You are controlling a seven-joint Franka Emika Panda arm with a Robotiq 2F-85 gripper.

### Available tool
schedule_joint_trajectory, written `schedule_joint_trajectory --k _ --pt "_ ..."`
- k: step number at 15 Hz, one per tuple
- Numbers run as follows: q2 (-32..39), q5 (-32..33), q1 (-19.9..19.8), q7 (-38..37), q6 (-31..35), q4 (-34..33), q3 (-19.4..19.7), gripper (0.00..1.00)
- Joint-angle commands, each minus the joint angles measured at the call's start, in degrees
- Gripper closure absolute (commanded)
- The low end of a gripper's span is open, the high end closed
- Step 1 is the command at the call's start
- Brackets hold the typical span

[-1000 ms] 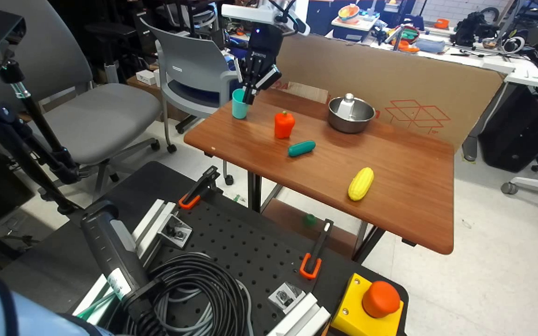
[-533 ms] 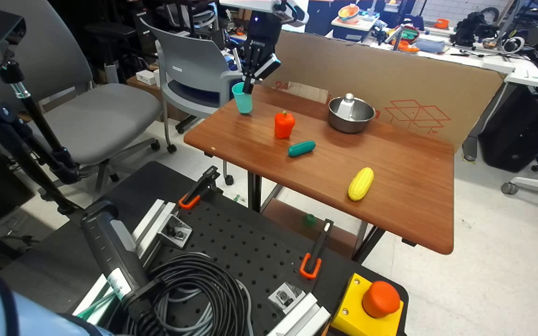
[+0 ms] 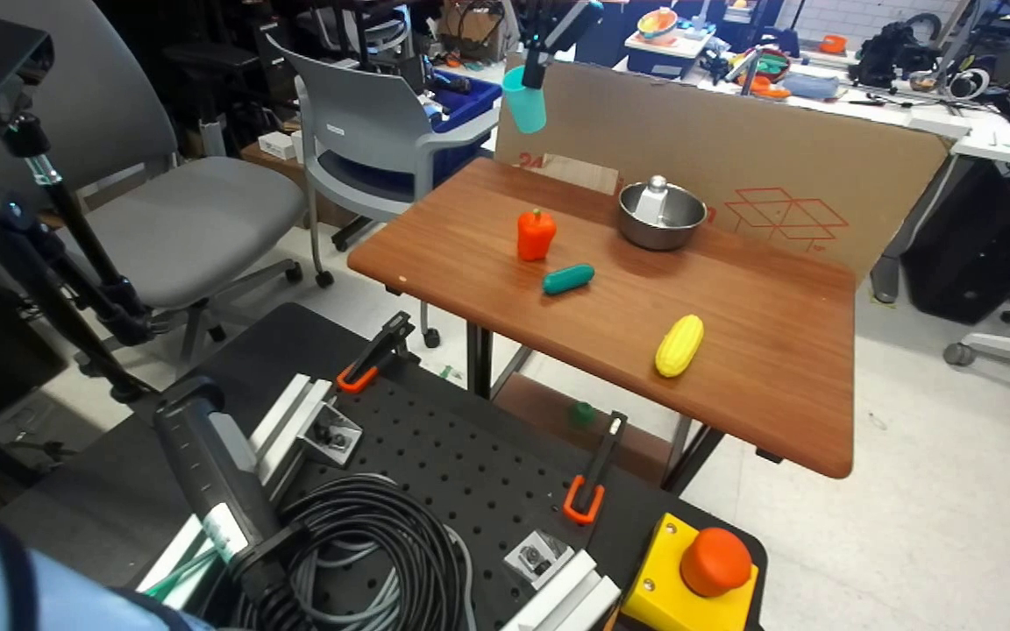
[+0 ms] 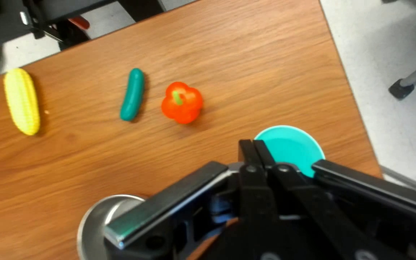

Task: Move the blue cup to the right

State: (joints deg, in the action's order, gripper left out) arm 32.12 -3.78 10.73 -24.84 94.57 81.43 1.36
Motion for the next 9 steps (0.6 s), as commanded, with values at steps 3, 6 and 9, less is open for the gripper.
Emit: schedule_joint_trajectory --k 3,6,9 --pt "-0.71 0.65 -7.98 -2.13 -12.61 -1.75 4.75 0.99" --pt "1.18 0.02 -12.56 -2.4 -17.3 -3.42 7.09 0.99" --pt "2.9 -1.13 -17.34 -0.64 -18.32 -4.02 8.81 0.99"
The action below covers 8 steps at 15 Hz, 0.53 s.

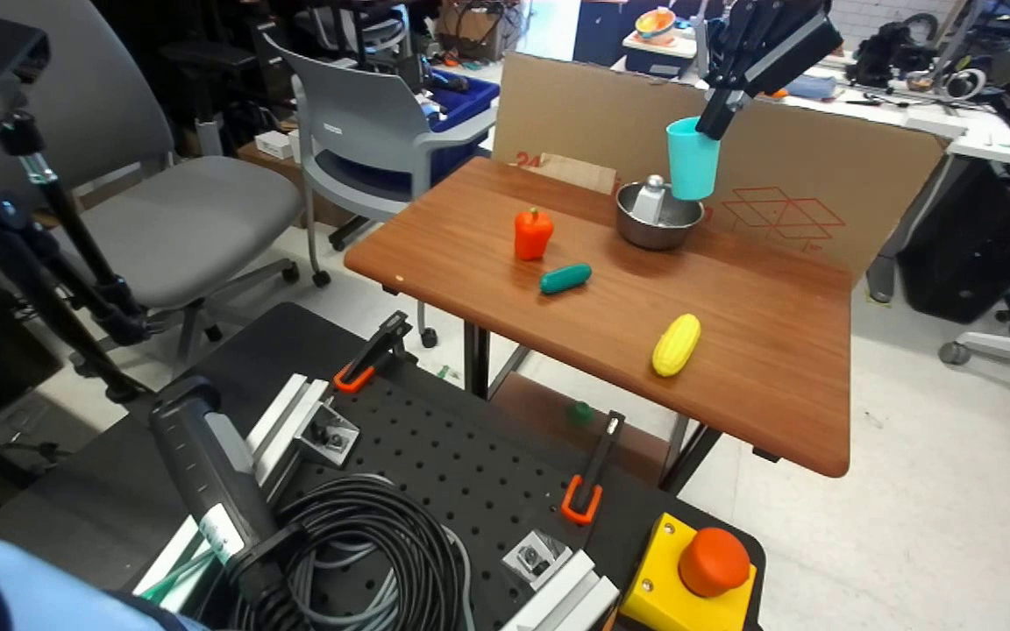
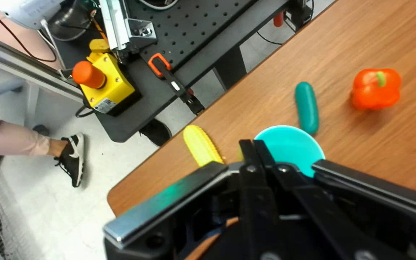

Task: Move the blue cup to the right

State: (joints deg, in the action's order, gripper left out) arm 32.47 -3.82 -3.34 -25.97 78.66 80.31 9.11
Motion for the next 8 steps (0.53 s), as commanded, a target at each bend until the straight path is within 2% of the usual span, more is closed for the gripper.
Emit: schedule_joint_trajectory --k 1,8 --pt "2.91 -1.21 -4.64 1.22 -1.32 -2.69 1.45 0.99" --pt "5.82 -3.87 -11.87 4.05 3.87 -2.58 2.74 0.99"
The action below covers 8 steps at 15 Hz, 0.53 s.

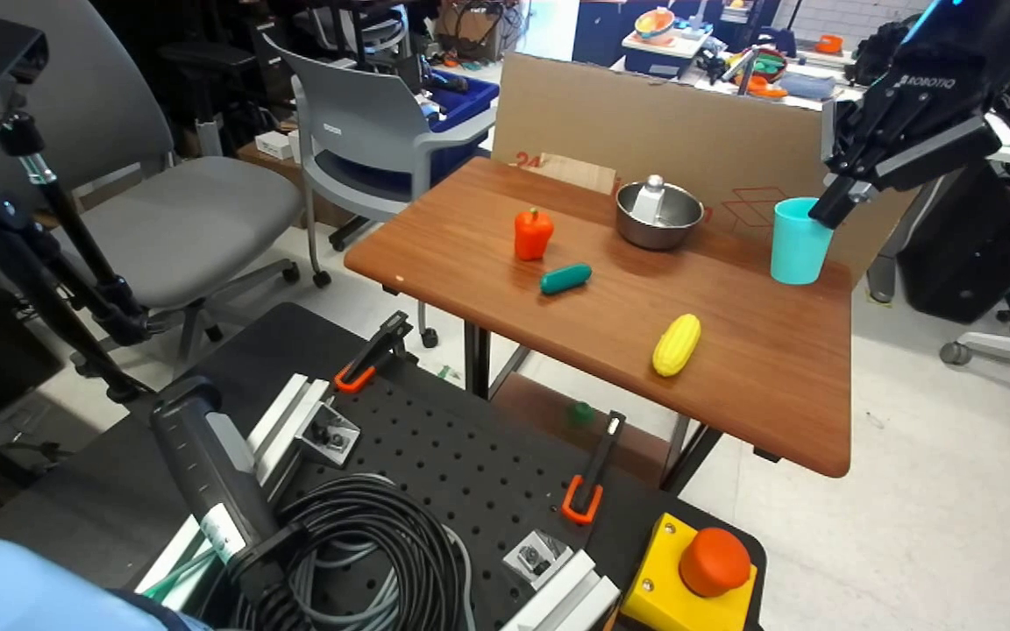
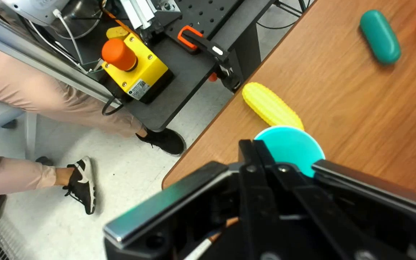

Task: Move the blue cup to the right

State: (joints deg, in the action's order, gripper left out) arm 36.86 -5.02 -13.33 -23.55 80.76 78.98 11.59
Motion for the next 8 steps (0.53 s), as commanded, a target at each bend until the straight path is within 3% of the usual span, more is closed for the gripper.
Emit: schedule_joint_trajectory --k 1,8 --pt "1.25 -3.12 -2.59 2.68 3.34 -0.02 0.23 0.99" --pt "4.71 -10.58 -8.27 10.89 7.84 1.62 -0.83 0.99"
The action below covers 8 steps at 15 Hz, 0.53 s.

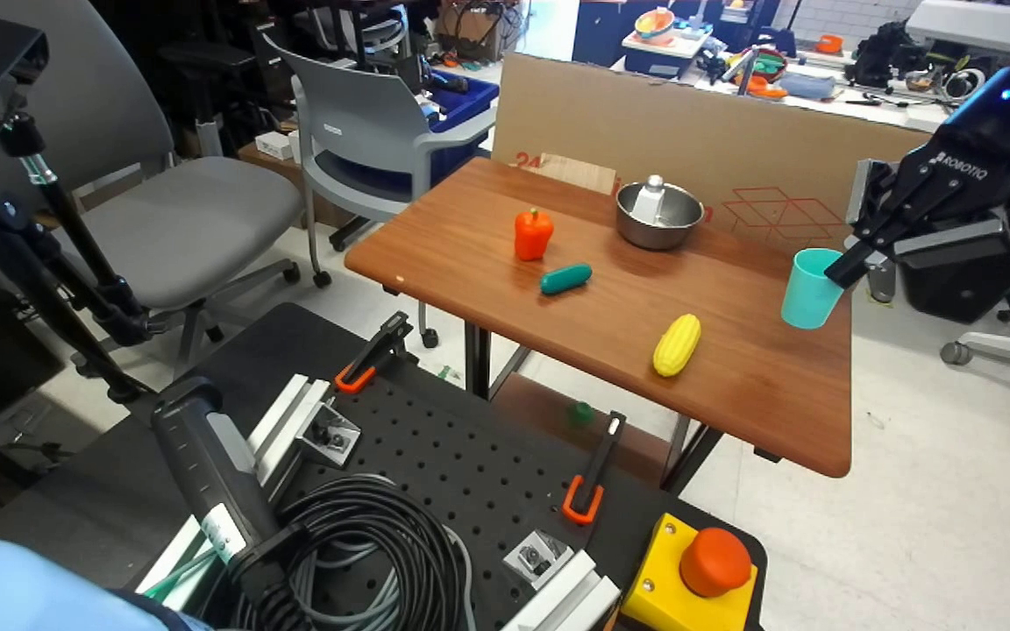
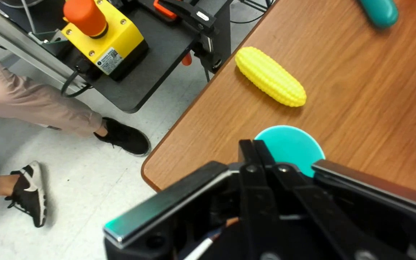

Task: Move the blue cup to the right

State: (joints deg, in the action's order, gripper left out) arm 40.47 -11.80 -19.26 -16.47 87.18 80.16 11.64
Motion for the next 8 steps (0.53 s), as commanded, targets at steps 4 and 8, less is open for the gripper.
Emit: schedule_joint_trajectory --k 4,8 --pt "3.46 -5.85 -4.23 8.78 1.31 -0.01 -0.95 0.99" --pt "5.67 -6.43 -5.4 10.77 0.37 -0.67 -0.94 0.99"
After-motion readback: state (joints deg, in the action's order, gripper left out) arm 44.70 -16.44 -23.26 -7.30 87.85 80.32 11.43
